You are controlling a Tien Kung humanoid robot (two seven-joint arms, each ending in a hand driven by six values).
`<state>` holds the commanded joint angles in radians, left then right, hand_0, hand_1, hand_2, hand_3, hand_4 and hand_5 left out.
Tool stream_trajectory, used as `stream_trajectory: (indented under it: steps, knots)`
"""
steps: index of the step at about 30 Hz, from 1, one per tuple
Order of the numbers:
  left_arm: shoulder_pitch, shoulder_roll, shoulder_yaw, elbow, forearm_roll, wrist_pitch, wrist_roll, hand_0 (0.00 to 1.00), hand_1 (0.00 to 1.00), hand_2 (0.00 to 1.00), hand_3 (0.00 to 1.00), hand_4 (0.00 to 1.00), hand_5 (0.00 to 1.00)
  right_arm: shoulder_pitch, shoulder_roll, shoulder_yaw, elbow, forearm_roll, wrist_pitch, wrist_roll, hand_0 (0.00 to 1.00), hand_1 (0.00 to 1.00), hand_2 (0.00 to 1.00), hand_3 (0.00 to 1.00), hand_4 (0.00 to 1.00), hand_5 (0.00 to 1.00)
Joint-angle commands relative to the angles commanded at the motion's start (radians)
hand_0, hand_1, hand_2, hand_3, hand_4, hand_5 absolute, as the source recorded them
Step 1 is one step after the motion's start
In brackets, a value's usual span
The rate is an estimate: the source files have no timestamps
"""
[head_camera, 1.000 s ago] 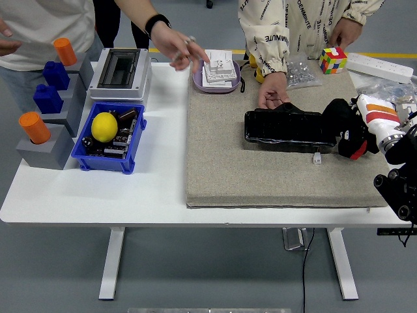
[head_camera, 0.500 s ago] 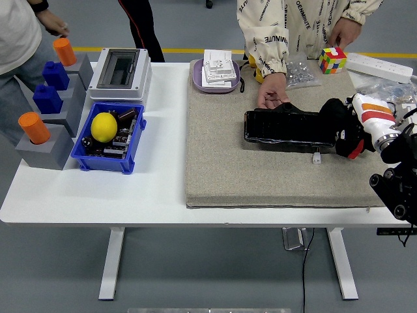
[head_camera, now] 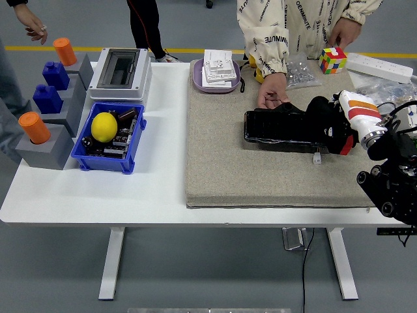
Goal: Pick the rag up,wipe the panel,place it on the desk
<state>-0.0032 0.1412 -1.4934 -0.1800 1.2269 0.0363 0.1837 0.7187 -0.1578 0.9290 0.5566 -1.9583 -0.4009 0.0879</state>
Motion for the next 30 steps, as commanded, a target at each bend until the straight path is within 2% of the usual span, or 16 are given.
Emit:
stream_trajectory:
  steps: [30]
  knots:
    - [0.004, 0.008, 0.015, 0.000, -0.001, -0.001, 0.001, 0.645, 0.692, 0.734, 0.565, 0.598, 0.473, 0.006, 0.105, -0.053, 0.008, 0.010, -0.003, 0.000, 0.202, 0.320, 0.392, 0.393, 0.972, 0.013]
